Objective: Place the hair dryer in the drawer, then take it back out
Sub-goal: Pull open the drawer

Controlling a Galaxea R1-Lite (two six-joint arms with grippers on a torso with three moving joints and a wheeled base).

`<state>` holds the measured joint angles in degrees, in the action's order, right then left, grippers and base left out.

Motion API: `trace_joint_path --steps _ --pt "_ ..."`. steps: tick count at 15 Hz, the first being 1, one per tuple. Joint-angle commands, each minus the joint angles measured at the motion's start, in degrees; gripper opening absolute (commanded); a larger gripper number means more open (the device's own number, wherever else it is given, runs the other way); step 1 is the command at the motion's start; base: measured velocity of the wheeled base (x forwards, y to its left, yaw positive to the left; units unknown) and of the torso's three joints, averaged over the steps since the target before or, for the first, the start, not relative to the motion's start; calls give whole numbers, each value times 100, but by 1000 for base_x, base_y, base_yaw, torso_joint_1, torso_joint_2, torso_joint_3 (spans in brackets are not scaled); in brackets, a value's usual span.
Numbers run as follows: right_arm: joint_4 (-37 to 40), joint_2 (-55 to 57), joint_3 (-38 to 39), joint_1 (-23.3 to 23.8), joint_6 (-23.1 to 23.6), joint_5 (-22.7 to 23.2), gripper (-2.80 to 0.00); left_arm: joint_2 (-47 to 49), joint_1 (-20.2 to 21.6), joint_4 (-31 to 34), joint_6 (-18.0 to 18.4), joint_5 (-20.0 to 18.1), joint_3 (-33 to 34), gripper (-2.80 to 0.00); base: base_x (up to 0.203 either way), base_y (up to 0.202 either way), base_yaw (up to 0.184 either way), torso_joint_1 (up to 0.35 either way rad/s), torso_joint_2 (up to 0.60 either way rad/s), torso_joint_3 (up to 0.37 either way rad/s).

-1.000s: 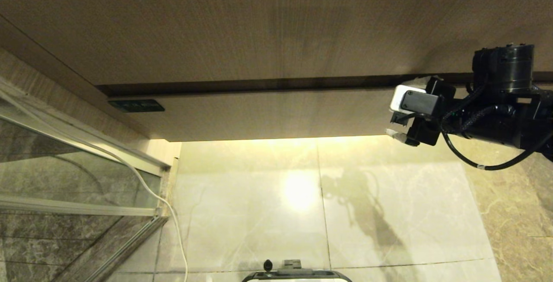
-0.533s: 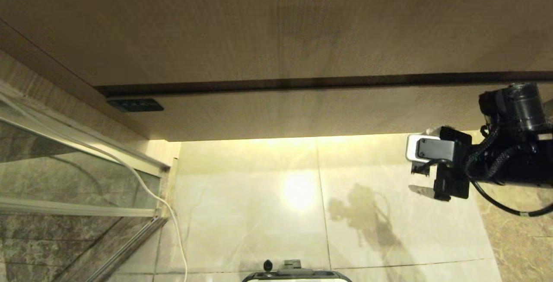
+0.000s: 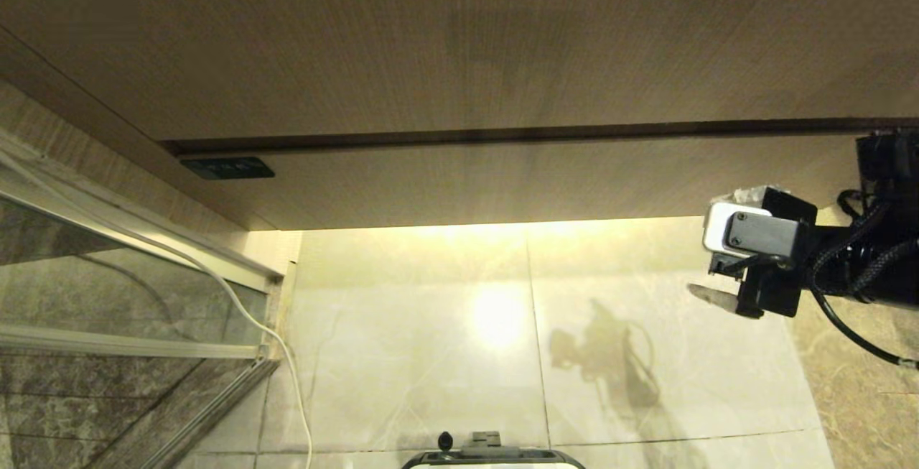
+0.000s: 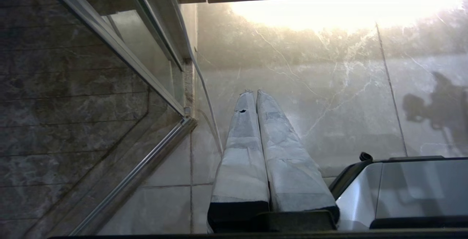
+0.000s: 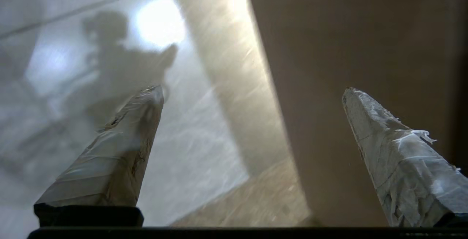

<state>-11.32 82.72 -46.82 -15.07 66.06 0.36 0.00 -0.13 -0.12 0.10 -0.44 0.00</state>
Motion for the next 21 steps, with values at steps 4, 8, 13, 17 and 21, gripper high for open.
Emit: trace_joint_path --steps 4,8,13,17,21 --pt "-1006 594 -204 -22 42 433 0 0 -4 -6 -1 0 9 -280 0 0 0 0 0 0" --pt "-1347 1160 -795 -21 86 703 0 0 -4 -6 -1 0 9 -280 0 0 0 0 0 0" --pt "-1839 1458 -1127 -13 109 904 0 0 -1 -6 -1 0 5 -280 0 0 0 0 0 0" --pt "-1754 1381 -1134 -5 196 1053 0 0 -4 -6 -1 0 9 -280 0 0 0 0 0 0" --pt "-1748 1039 -669 21 277 1054 0 0 -2 -6 -1 0 6 -280 0 0 0 0 0 0"
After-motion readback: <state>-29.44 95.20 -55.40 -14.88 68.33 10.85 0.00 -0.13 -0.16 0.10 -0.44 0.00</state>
